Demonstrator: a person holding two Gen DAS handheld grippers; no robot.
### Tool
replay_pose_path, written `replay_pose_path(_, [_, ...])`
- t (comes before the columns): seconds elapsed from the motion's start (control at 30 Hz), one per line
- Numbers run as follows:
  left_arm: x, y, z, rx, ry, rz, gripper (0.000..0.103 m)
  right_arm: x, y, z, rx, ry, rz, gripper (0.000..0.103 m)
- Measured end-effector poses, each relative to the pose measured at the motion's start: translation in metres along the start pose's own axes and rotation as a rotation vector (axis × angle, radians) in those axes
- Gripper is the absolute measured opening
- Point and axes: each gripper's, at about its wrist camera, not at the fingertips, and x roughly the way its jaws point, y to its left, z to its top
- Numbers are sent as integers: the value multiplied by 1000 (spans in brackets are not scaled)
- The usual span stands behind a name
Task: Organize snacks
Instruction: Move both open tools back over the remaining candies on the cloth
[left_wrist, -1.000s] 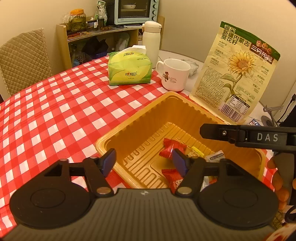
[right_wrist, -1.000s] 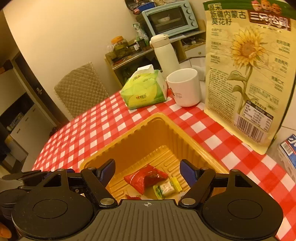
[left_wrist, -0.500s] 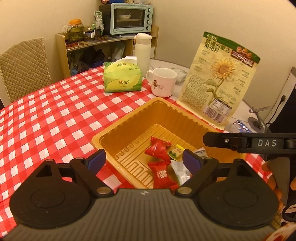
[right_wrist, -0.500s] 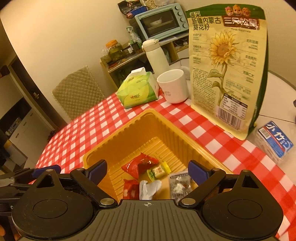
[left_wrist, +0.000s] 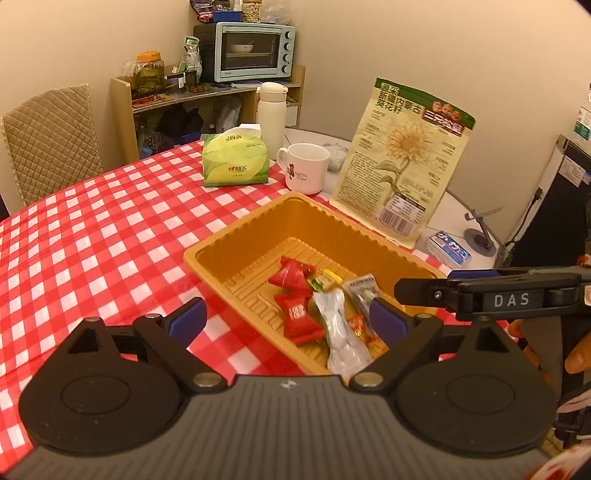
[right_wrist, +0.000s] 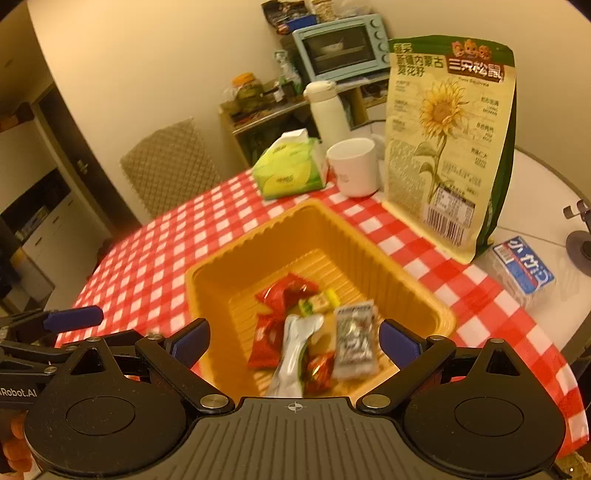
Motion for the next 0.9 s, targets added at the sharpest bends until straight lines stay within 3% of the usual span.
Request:
replay_pose_path(0.43, [-48,23,-55,-69,52,50,94,-15,40,-42,-159,103,69,97])
replay_pose_path(0.9, [-80,57,-101,-190,102,117,94,-4,83,-79,-255,209,144,97])
